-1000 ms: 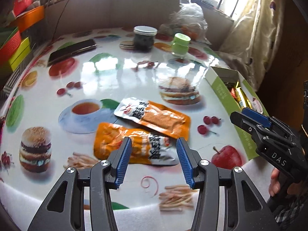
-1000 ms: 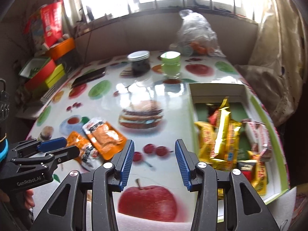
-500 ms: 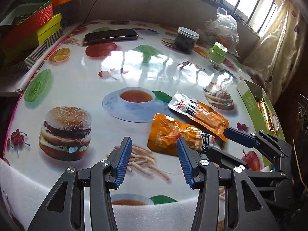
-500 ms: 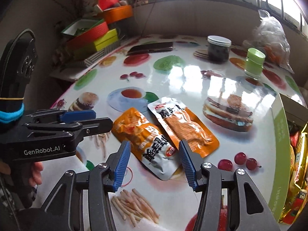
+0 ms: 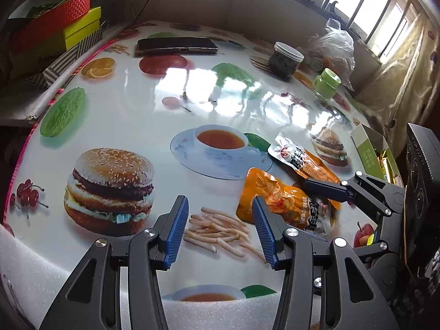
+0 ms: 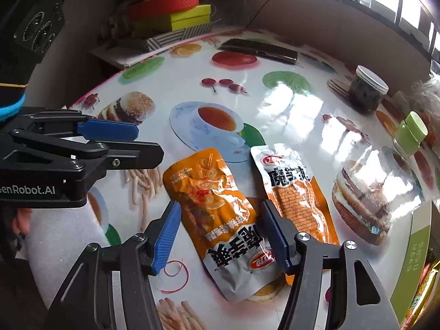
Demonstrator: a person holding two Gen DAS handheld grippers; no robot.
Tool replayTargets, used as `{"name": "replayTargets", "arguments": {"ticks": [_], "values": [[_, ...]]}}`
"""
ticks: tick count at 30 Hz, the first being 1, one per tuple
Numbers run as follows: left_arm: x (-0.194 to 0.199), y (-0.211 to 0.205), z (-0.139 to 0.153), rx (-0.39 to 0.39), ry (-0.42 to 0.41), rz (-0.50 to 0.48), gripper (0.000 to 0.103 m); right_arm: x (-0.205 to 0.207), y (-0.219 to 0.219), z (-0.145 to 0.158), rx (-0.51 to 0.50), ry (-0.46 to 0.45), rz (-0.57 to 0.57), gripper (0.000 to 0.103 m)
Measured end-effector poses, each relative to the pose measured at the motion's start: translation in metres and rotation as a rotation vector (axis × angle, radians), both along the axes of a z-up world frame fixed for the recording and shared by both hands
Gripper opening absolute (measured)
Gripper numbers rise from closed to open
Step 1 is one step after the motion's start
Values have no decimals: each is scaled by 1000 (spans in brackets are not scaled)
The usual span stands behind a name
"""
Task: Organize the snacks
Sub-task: 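Move both open tools back over the orange snack packets, then grasp the orange-and-white konjac packet with the right tool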
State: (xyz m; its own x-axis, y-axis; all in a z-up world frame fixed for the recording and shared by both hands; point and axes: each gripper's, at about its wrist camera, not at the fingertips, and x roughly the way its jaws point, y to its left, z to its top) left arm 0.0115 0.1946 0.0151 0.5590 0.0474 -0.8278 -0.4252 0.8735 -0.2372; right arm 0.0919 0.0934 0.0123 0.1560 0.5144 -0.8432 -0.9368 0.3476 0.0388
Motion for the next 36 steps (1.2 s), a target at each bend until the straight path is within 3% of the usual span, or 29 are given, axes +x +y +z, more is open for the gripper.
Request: {"name": "replayTargets", "arguments": {"ticks": [10,12,23,24,25,26,30,32,34,35,36], "values": [[2,5,-2,-8,0,10,49,-4,3,-1,-33,-3,-47,61],[2,5,-2,-9,-1,11,49,-7,2,0,-31,-9,-55,49],[-1,4,0,-11,-6,18,49,-14,-12,6,20,-16,-129,24],[-2,5,0,-11,-5,18,49,-14,-13,7,26,-23,-138,17],[-2,4,0,-11,-5,18,49,-14,-15,9,38,-28,-146,4],[-3,4,0,-11,-5,19,49,-15,-16,12,49,-31,-149,0],[-3,4,0,-11,-2,18,49,-12,-19,11,69,15,-159,1],[-3,4,-1,-14,-1,15,49,-2,-23,10,98,100,-188,2],[-3,4,-1,-13,-1,15,49,5,-26,10,114,166,-193,12],[-2,4,-1,-14,-1,15,49,4,-25,11,107,156,-187,25],[-3,4,-1,-15,0,18,49,2,-24,11,91,132,-181,45]]}}
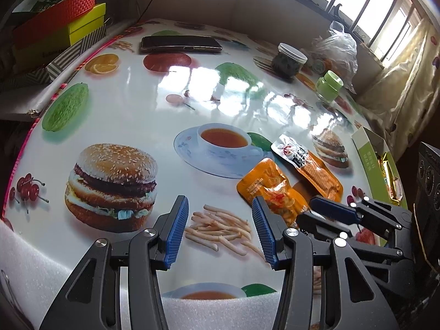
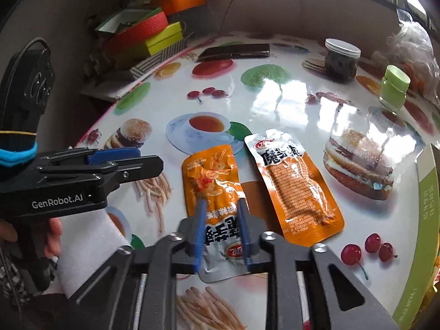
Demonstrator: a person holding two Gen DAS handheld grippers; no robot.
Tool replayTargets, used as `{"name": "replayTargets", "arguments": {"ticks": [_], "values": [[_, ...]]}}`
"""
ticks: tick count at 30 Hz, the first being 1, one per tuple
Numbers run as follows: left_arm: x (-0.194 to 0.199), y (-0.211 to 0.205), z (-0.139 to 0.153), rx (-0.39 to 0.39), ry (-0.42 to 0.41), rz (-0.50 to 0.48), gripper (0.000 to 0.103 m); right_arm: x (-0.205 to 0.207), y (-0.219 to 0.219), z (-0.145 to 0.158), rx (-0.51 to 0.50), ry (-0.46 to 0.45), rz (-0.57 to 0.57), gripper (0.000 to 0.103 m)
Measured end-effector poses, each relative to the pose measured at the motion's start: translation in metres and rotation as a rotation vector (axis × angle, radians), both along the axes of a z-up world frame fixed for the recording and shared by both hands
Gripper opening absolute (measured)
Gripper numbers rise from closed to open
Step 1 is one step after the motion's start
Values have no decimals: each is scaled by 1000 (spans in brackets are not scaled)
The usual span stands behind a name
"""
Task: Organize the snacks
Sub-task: 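Grasp the orange-and-white konjac packet with the right tool, then grasp the orange konjac packet with left tool while right holds its packet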
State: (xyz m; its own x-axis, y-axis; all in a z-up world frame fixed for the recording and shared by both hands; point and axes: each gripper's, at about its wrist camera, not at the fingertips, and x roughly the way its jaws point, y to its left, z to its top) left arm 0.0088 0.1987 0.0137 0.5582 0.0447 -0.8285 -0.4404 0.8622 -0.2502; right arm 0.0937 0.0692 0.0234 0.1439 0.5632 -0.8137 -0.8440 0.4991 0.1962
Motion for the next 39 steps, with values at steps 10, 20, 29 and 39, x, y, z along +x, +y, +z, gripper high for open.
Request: {"name": "replayTargets", "arguments": {"ticks": [10,20,29,39], "values": [[-1,2,1,-5,-3,5,49,-19,22,-11,-142,-109,77,48],[-4,3,3,-2,-12,3,49,-18,11,-7,-88,-64,2,30],[5,-3,4,4,-6,-20,49,-16,-28,12,14,-32,-110,30],[41,-38,-5,-66,18,-132,49,3,-81,29,4,-94,-318,31]]}}
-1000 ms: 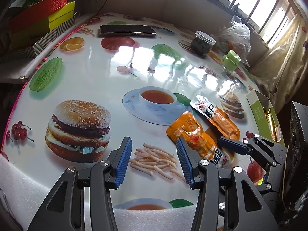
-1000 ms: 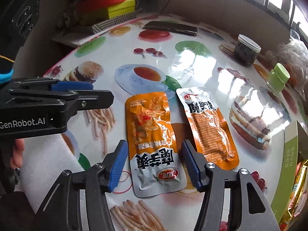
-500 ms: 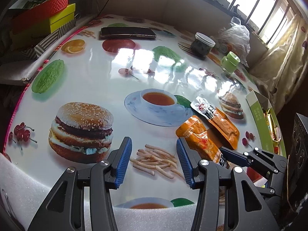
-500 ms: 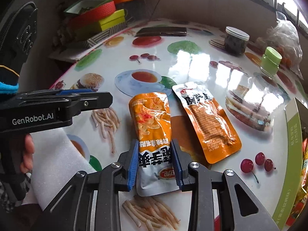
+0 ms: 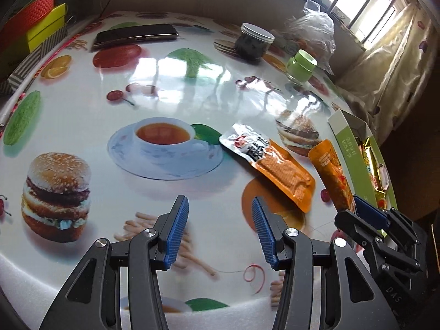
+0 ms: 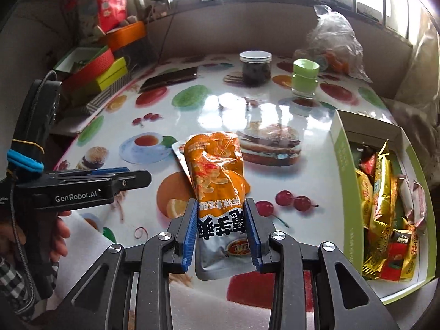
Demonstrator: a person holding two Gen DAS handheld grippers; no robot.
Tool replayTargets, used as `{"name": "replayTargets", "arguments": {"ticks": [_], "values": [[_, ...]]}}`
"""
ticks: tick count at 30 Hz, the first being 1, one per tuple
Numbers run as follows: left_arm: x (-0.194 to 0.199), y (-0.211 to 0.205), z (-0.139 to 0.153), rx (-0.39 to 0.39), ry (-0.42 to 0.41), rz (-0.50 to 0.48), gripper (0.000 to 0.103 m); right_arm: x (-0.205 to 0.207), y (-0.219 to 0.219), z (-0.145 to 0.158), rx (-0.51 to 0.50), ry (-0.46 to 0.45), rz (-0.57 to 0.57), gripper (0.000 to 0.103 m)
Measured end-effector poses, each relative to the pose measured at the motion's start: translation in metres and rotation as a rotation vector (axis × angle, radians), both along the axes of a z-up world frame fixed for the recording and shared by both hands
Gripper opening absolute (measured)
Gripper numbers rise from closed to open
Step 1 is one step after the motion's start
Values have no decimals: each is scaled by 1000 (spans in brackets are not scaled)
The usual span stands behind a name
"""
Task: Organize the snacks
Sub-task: 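Grasp the orange konjac packet with left tool while right holds its packet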
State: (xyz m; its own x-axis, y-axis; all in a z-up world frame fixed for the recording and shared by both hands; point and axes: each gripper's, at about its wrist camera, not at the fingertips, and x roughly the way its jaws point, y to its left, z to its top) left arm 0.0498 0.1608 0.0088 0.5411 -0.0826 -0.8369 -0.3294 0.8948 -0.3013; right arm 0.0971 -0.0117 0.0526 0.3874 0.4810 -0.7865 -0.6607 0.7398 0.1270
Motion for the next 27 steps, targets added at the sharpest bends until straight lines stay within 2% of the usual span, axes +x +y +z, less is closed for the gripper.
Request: {"name": "replayTargets", "arguments": {"ticks": [6,9,13,18,22,24,27], "values": [[15,-16,5,-6,-12,-22,49,18,4,-12,-196,-77,-89,31],[15,-18,3,-1,-3,-25,49,30,20,-27,-327,-96,-87,31],[12,-13,2,-1,4,-12,50,31,42,-37,-455,-193,-51,31],[8,-5,2,-9,-1,12,49,18,51,-33,-429,-151,56,31],[5,5,-1,-22,7,48,49,11,50,-30,-316,-43,106,31],[5,7,-2,-11,13,54,49,11,47,-32,-280,-2,98,31],[10,2,0,13,12,25,49,9,40,-30,-273,-23,38,31]]}}
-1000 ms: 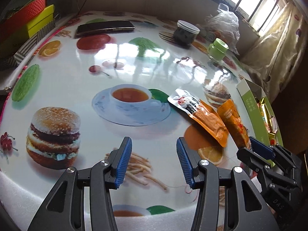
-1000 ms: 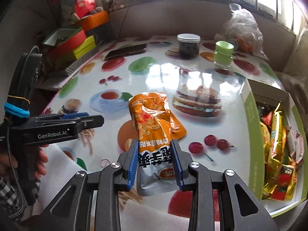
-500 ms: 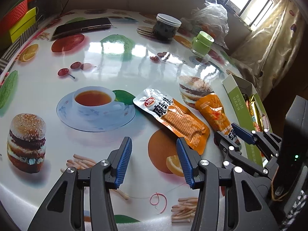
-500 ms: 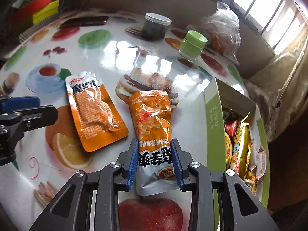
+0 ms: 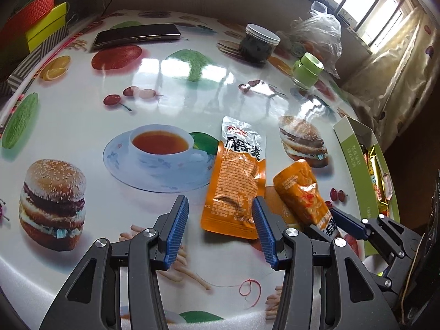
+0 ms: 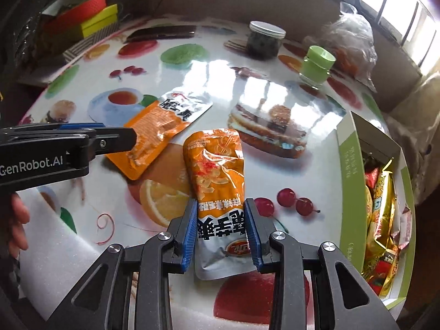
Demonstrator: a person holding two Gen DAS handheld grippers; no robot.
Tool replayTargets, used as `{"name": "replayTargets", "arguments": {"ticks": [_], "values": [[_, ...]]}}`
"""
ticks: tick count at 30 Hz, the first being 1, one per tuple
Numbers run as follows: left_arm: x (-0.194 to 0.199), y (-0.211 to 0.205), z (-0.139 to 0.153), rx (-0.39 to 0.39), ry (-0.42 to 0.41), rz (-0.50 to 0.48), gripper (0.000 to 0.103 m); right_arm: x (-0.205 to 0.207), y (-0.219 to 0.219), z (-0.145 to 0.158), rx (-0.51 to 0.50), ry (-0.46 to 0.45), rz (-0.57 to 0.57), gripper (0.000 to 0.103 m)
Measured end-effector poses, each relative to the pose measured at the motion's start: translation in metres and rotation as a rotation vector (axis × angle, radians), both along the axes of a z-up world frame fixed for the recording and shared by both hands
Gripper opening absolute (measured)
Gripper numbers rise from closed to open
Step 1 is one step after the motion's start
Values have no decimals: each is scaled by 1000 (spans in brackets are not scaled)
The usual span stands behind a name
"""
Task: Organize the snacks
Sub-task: 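Grasp the orange konjac packet with left tool while right holds its packet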
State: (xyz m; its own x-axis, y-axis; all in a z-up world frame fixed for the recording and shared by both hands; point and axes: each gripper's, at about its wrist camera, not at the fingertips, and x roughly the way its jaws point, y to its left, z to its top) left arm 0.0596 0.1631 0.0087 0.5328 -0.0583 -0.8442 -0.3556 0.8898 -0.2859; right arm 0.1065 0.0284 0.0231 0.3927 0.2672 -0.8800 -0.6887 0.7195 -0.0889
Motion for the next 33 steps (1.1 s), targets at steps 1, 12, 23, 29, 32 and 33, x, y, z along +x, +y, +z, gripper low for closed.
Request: {"name": "replayTargets", "arguments": {"ticks": [1,12,23,29,32,33], "values": [[3,-3,0,11,5,-21,50,1,-4,2,21,7,-13,31],[40,-32,-1,223,46,-181,59,0,-39,1,110,66,-108,32],[56,-35,-7,264,86,-172,66,3,-42,-2,133,83,-129,32],[56,-35,-8,261,86,-170,66,3,-42,-2,137,86,-128,32],[54,-35,-6,260,67,-166,53,3,-42,-1,137,90,-129,32],[53,-35,-5,256,61,-169,53,3,-42,-2,137,89,-129,32]]}}
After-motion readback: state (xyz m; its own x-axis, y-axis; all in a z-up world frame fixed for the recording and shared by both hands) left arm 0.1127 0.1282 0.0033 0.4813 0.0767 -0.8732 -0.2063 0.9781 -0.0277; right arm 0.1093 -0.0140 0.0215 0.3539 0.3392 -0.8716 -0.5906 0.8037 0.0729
